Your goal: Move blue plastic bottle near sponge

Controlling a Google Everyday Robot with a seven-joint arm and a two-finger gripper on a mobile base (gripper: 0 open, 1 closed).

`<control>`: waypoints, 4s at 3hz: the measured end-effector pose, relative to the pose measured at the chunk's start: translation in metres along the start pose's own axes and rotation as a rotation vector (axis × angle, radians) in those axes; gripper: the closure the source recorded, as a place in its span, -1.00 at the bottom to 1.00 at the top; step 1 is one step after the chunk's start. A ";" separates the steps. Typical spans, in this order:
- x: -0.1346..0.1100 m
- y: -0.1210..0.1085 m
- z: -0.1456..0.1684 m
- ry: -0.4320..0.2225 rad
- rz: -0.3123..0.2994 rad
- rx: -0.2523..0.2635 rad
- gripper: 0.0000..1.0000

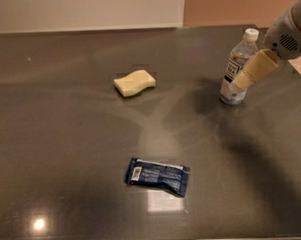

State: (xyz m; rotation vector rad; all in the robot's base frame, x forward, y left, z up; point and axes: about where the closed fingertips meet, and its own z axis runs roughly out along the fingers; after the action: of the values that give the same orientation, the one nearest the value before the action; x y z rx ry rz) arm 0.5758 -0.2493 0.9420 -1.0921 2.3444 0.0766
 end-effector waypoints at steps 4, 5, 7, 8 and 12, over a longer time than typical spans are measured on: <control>-0.021 -0.034 0.034 -0.067 0.091 -0.035 -0.16; -0.023 -0.038 0.031 -0.069 0.099 -0.028 0.27; -0.061 -0.013 0.023 -0.116 0.009 -0.098 1.00; -0.094 0.008 0.027 -0.168 -0.073 -0.165 1.00; -0.175 0.066 0.070 -0.328 -0.265 -0.386 1.00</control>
Offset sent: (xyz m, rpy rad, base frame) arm 0.0471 0.0083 -0.0159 0.1194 0.0091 -0.0298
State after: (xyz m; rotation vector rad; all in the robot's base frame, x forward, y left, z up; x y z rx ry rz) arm 0.6508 -0.0646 0.9588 -1.4411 1.9180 0.5832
